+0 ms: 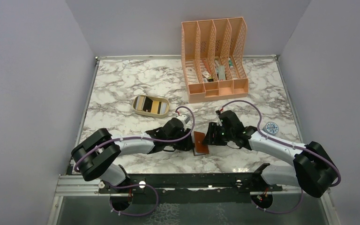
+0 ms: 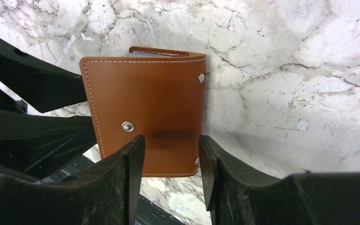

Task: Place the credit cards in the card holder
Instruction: Close the card holder at the center of the board.

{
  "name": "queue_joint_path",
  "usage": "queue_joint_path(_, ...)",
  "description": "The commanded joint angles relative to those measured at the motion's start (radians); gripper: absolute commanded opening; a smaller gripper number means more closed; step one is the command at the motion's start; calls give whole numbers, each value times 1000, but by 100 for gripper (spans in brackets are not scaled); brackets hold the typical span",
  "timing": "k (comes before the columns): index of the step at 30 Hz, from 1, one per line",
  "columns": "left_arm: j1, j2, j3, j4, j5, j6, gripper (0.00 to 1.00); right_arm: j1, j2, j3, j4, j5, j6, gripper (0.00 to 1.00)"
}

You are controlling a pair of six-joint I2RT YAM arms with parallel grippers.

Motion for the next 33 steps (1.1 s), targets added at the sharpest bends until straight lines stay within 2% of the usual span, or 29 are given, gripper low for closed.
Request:
queue_joint_path(1, -4, -7, -1, -68, -74, 20, 48, 9, 14, 39, 8, 23, -9, 46)
queue_joint_path(12, -3, -31, -9, -79, -112, 15, 40, 35, 22, 82, -29, 62, -19, 45)
queue_joint_path(20, -3, -41, -13, -79, -115, 9, 38, 87, 72, 124, -48, 88, -22, 44)
queue_joint_path(33, -4, -54, -19, -92, -136, -1, 37, 178, 215, 223, -163, 231, -33, 43)
